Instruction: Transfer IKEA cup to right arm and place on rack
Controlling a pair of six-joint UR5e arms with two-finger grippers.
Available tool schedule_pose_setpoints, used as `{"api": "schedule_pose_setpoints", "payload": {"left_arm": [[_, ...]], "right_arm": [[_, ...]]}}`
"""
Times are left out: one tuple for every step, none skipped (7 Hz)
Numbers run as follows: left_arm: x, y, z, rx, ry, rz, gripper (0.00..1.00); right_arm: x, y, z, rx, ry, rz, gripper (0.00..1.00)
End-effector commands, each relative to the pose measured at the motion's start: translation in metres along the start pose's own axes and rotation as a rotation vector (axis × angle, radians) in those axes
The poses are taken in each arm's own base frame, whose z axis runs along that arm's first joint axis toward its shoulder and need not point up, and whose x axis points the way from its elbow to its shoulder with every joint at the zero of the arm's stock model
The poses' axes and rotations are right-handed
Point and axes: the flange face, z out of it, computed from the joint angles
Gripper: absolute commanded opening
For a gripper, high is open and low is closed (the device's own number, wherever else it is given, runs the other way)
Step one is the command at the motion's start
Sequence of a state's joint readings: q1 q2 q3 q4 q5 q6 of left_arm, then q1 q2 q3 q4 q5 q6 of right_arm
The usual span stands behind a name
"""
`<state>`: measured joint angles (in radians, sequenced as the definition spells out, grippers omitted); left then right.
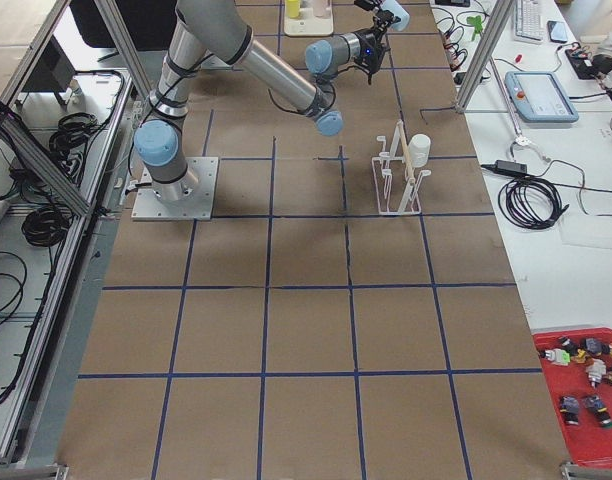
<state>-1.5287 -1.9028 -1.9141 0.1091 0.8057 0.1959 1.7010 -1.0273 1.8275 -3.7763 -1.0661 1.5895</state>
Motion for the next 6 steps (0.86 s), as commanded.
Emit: {"api": "schedule_pose_setpoints", "payload": {"left_arm": [[0.013,0.006,0.011,-0.015,0.002,-0.011,0.0],[0.02,0.011,0.022,-0.028,0.021,-0.01,0.0],[0.021,0.016,0.029,-0.039,0.012,-0.011,0.0],[0.021,0.015,0.028,-0.037,0.007,-0.009,0.0],[0.024,0.01,0.024,-0.028,0.005,-0.004,0.0],[0.023,0.007,0.021,-0.023,0.003,-0.001,0.0]], "right_arm": [[0.003,0.0,0.002,-0.001,0.022,0.079,1.0],[0.003,0.001,0.003,-0.002,0.022,0.083,1.0],[0.005,0.008,0.006,-0.017,0.027,0.083,1.0],[0.004,0.005,0.013,-0.022,0.026,0.08,1.0],[0.017,0.003,0.027,-0.034,0.076,0.106,1.0],[0.019,0.006,0.032,-0.07,0.08,0.108,1.0]]}}
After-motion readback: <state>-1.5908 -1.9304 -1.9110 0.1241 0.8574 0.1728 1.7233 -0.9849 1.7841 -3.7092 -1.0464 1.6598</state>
